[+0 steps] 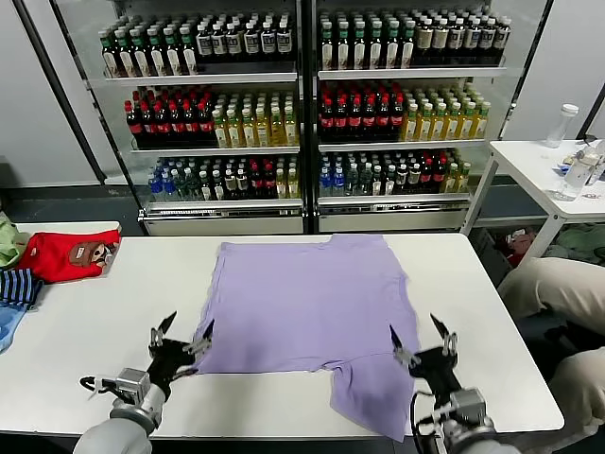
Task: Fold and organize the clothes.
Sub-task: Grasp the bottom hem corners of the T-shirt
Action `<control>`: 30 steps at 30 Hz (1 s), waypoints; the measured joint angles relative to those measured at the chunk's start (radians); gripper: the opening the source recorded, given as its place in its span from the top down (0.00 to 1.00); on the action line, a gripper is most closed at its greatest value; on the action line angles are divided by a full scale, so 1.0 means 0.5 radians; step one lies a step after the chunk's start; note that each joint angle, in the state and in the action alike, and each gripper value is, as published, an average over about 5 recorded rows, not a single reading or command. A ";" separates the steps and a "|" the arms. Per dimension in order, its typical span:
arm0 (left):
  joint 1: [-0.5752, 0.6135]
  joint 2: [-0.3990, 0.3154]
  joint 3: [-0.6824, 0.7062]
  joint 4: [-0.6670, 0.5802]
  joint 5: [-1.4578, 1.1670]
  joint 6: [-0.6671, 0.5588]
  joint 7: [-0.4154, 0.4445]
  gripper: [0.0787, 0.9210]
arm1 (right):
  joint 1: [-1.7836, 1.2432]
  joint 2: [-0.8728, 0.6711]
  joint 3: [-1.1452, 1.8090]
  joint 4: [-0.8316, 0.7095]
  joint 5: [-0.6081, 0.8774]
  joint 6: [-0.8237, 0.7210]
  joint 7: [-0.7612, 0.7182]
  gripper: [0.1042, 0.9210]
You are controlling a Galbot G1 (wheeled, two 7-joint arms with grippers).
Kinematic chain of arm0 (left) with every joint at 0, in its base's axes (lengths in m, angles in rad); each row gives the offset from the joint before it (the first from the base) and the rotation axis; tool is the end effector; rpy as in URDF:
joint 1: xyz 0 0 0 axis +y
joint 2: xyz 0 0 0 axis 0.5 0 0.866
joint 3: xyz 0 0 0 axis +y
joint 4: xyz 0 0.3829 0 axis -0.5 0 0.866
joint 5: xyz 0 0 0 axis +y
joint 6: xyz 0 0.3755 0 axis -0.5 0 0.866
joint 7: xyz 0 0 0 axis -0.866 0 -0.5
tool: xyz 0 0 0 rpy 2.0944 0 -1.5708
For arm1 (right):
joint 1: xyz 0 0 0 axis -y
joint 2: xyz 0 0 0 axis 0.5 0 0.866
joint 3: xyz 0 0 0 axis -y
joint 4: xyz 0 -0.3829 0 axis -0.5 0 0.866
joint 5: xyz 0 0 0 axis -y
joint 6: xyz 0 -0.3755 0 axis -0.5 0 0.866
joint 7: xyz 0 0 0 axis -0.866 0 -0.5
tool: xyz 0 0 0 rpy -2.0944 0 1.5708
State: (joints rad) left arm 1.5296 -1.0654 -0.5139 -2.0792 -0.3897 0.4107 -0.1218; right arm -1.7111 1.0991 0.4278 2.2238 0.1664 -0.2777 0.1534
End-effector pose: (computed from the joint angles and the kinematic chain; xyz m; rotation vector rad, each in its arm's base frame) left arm 0.2086 0.0941 -0.3086 -0.1550 -2.7058 -0.1768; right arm 0.1409 -0.0449 -0.3017 0.2601 -2.7927 0.3180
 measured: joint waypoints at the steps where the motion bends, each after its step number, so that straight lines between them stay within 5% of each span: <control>1: 0.009 0.003 -0.003 -0.004 -0.009 0.013 -0.005 0.12 | -0.010 0.000 -0.004 0.002 0.004 -0.003 0.004 0.12; 21: 0.109 0.033 -0.066 0.014 -0.167 0.207 -0.078 0.12 | -0.235 -0.020 -0.134 0.057 0.104 -0.108 0.172 0.14; 30: 0.129 0.019 -0.049 0.014 -0.192 0.206 -0.074 0.38 | -0.226 -0.004 -0.170 0.040 0.175 -0.125 0.231 0.43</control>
State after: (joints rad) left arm 1.5941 -1.0561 -0.5385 -2.0721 -0.4854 0.5136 -0.1590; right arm -1.8243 1.0972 0.3429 2.2440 0.2538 -0.3401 0.2688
